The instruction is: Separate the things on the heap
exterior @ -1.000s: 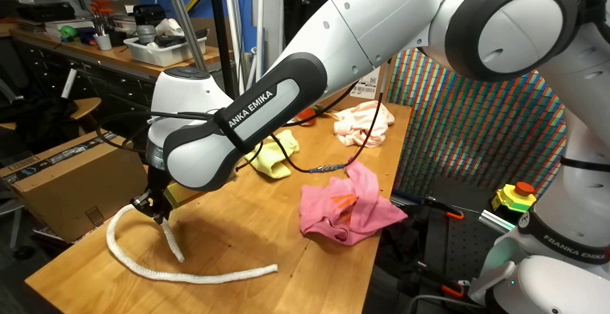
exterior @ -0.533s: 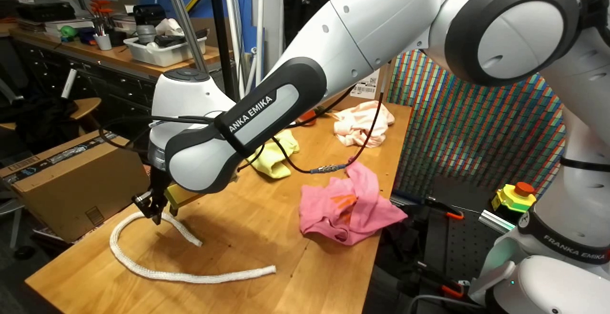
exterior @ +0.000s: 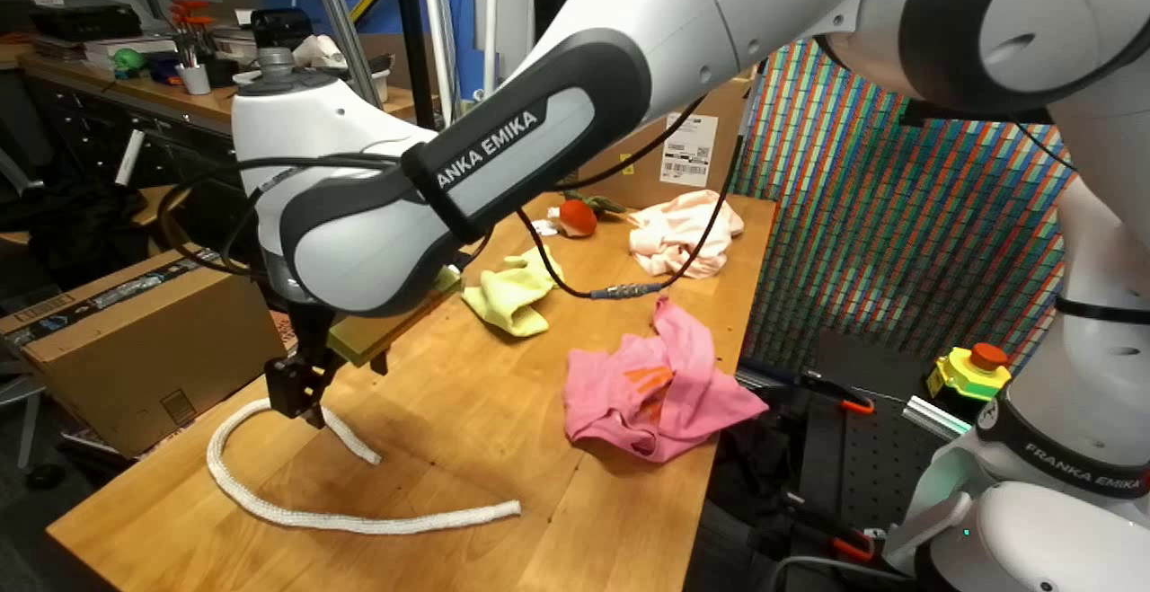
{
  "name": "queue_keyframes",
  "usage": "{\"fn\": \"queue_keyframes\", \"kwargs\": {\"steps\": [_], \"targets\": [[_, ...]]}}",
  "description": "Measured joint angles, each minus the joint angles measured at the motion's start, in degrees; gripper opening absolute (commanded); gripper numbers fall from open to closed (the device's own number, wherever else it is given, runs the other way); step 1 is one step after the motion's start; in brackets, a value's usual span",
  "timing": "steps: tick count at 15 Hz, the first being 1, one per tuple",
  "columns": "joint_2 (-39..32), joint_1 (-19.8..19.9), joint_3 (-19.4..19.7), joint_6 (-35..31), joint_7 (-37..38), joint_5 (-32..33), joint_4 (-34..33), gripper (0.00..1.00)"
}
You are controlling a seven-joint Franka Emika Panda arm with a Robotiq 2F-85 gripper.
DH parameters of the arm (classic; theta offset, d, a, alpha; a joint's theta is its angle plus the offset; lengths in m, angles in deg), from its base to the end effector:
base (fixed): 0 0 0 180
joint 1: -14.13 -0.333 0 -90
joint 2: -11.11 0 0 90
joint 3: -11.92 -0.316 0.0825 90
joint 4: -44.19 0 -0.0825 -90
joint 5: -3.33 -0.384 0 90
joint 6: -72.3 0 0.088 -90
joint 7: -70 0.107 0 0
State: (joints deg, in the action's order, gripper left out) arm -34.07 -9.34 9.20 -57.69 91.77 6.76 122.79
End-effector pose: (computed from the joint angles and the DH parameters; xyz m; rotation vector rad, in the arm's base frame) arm 0.6739 0.3210 0.2559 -3.1029 -0.1510 -0.1649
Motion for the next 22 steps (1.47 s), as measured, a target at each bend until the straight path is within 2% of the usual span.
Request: {"fn": "queue_keyframes", "kwargs": {"steps": [4, 8, 16, 22], "targets": [[7.6, -0.1, -0.3, 13.2, -3.8, 3.2, 1.8, 1.00], [16.3, 0.5, -0.6, 19.7, -7.6, 5.3, 6.5, 1.00], [39.6, 6.1, -3.5, 22.0, -14.6, 4.9, 24.7, 1.00], [59.3, 9.7, -4.0, 21.5, -19.1, 0.1, 39.7, 1.00]]}}
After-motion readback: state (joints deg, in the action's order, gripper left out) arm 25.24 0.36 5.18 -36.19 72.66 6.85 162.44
